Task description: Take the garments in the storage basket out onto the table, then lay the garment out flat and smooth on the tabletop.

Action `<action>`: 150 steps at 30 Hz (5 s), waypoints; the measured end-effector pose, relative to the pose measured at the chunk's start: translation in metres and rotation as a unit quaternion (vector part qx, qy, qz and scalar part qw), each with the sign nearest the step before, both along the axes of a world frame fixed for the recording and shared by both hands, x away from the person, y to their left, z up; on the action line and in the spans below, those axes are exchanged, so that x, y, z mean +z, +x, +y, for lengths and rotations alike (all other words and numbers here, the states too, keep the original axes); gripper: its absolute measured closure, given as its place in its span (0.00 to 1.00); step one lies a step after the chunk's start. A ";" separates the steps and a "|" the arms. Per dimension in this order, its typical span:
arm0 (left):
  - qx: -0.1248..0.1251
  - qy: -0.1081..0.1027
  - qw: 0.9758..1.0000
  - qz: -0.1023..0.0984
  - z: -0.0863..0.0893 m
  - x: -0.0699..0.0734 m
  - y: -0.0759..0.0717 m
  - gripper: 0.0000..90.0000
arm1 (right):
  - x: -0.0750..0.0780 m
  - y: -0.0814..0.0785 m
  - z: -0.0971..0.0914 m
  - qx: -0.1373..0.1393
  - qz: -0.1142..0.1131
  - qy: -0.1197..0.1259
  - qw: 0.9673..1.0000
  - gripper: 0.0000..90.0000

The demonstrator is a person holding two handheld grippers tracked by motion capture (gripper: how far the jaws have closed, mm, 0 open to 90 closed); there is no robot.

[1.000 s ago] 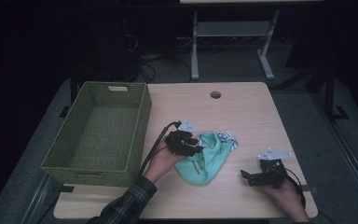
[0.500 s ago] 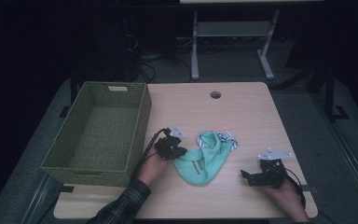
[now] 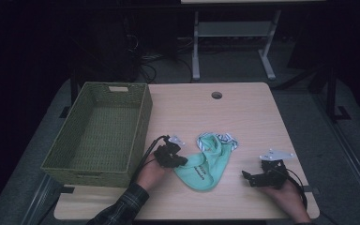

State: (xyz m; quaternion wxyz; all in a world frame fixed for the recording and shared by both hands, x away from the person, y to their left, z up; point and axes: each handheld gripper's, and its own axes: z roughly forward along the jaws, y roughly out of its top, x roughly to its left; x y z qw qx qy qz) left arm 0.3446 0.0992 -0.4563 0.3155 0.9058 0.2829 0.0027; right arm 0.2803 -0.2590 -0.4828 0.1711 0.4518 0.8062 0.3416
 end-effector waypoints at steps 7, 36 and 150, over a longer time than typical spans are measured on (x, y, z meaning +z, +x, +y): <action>-0.018 -0.015 1.000 0.012 -0.007 -0.001 -0.013 0.97 | 0.000 0.000 0.000 0.001 0.002 -0.001 1.000 0.04; -0.063 -0.038 0.997 -0.023 -0.031 0.009 -0.041 0.75 | 0.002 0.007 0.003 0.017 0.011 -0.008 1.000 0.02; -0.001 -0.046 0.997 -0.065 -0.035 0.017 0.024 0.99 | 0.025 0.036 0.028 0.087 0.018 0.045 0.995 1.00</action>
